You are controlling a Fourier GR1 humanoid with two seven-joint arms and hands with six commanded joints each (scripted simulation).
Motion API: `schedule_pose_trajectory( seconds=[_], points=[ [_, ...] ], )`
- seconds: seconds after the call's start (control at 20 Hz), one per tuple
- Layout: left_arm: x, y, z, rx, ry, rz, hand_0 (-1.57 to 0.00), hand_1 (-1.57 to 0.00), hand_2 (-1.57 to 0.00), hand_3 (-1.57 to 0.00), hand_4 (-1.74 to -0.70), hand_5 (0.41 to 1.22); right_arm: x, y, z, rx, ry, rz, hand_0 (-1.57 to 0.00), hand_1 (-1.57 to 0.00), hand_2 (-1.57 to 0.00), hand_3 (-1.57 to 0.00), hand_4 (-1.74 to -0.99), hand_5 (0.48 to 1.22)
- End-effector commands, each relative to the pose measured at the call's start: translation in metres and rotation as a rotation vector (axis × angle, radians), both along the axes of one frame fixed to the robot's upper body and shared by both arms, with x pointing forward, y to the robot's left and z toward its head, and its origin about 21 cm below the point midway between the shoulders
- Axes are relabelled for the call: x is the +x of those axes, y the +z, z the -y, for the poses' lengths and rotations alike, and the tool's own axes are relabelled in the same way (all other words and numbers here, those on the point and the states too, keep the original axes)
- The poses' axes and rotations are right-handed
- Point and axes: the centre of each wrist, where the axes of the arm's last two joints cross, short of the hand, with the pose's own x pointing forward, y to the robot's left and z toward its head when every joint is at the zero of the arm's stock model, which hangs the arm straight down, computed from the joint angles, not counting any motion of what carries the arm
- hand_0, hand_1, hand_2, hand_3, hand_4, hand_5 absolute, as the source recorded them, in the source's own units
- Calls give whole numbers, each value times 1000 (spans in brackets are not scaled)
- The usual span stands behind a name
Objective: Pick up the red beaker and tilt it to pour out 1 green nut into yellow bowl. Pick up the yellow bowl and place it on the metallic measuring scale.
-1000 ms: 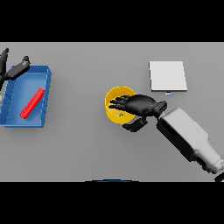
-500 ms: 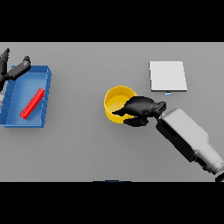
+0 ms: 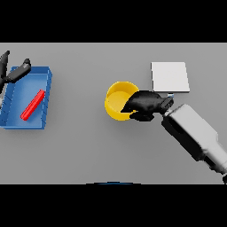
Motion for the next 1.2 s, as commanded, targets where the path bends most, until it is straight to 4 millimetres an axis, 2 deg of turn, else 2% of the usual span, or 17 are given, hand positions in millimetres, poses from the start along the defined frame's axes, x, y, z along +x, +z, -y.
schedule_pose_trajectory(
  seconds=[0.0,0.2,0.3,0.4,0.5,0.55,0.85,0.95,1.05,1.15],
  points=[
    [0,0,0,4,5,-3,1,1,1,1,-784,727,2,8,-1,4,-8,2,-1528,-1518,-1517,-1357,-1714,1213],
    [2,1,-1,-5,8,12,1,1,1,1,-793,737,3,28,8,-16,-27,33,-1553,-1549,-1549,-1302,-1721,1218],
    [1,0,-2,-8,-3,26,1,1,1,1,-798,737,8,33,6,-30,-49,36,-1560,-1546,-1556,-1361,-1724,1218],
    [2,4,-3,-3,-6,35,1,1,1,1,-799,741,11,39,3,-22,-56,37,-1564,-1555,-1561,-1319,-1723,1218],
    [2,7,-3,5,-6,34,1,1,1,1,-795,747,17,46,12,-30,-94,63,-1566,-1561,-1565,-1269,-1723,1219],
    [2,6,-6,7,5,23,1,1,1,1,-794,748,21,50,17,-37,-112,85,-1471,-1535,-1566,-1279,-1723,1220],
    [3,9,-5,-17,7,19,1,1,1,1,-803,755,44,63,48,-56,-225,152,-1544,-1561,-1570,-1417,-1726,1221],
    [2,7,-10,-6,12,12,1,1,1,1,-802,755,51,66,64,-77,-265,158,-1554,-1565,-1570,-1380,-1725,1221],
    [5,9,-4,-17,0,15,1,1,1,1,-801,754,57,63,67,-94,-304,174,-1560,-1567,-1570,-1311,-1724,1221],
    [4,10,-6,-7,8,17,1,1,1,1,-801,753,60,59,72,-84,-286,167,-1564,-1568,-1571,-1267,-1723,1221]
  ],
)
